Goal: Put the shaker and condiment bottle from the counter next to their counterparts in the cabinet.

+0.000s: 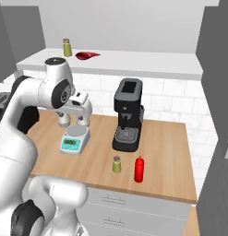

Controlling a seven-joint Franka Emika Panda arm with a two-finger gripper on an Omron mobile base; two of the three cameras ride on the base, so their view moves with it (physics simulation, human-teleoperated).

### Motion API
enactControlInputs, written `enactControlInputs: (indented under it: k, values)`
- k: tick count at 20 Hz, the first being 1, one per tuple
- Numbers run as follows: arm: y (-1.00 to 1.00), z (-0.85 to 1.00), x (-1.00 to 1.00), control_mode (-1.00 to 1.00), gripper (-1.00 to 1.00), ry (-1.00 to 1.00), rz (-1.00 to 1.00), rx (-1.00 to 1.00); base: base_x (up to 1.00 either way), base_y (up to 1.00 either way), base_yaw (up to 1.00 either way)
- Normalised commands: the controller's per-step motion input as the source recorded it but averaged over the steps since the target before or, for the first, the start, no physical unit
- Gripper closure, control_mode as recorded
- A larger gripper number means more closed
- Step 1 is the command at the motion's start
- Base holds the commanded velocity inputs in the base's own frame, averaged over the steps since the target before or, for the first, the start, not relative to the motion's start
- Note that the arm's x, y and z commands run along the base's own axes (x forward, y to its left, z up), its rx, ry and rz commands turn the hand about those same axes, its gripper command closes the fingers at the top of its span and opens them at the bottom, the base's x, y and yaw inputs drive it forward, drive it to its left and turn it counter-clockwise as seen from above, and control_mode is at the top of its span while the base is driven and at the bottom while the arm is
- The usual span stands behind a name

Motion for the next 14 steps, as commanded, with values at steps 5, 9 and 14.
enactControlInputs:
  k: [5,9,14]
  values:
    - [-0.23,-0.92,-0.27,-1.00,-1.00,0.00,-0.51,-0.25,0.00,0.00,0.00]
    - [-0.54,-0.96,-0.18,-1.00,-1.00,-0.04,-0.48,-0.10,0.00,0.00,0.00]
    - [-0.29,-0.78,-0.28,-1.00,-1.00,-0.15,-0.16,0.00,0.00,0.00,0.00]
